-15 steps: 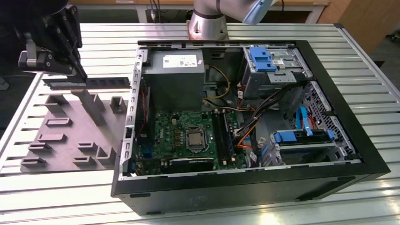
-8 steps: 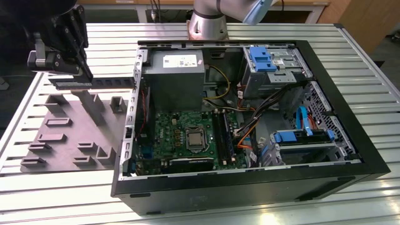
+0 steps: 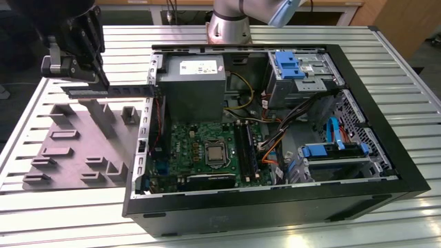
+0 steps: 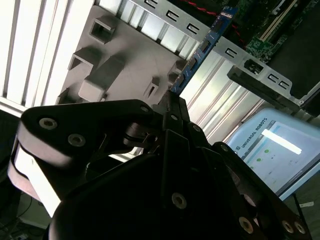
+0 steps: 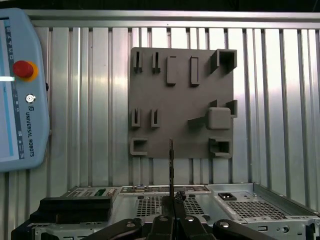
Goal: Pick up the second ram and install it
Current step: 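Pick up the second ram and move it above second insertion slot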
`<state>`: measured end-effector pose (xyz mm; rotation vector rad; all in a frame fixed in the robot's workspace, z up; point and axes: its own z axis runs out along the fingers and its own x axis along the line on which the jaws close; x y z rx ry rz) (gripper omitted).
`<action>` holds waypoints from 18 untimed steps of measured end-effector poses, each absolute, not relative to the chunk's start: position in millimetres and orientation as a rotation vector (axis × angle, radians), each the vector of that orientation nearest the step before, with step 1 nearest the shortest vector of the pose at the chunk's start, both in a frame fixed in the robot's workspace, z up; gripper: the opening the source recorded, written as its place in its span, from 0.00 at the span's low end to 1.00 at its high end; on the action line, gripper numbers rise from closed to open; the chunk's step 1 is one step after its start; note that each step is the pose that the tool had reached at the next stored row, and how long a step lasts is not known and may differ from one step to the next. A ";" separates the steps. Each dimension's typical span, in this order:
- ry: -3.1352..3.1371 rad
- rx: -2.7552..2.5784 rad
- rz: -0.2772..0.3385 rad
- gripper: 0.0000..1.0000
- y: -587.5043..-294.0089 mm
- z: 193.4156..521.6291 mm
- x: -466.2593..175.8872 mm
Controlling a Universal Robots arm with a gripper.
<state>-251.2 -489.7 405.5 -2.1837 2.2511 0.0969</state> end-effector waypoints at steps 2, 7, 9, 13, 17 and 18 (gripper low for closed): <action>2.251 -2.184 0.097 0.11 -489.7 405.5 -248.6; 2.251 -2.184 0.097 0.11 -489.7 405.5 -242.7; 2.251 -2.184 0.097 0.11 -489.7 405.5 -240.3; 2.251 -2.184 0.097 0.11 -489.7 405.5 -235.8; 2.251 -2.184 0.097 0.11 -489.7 405.5 -231.3; 2.251 -2.184 0.097 0.11 -489.7 405.5 -230.3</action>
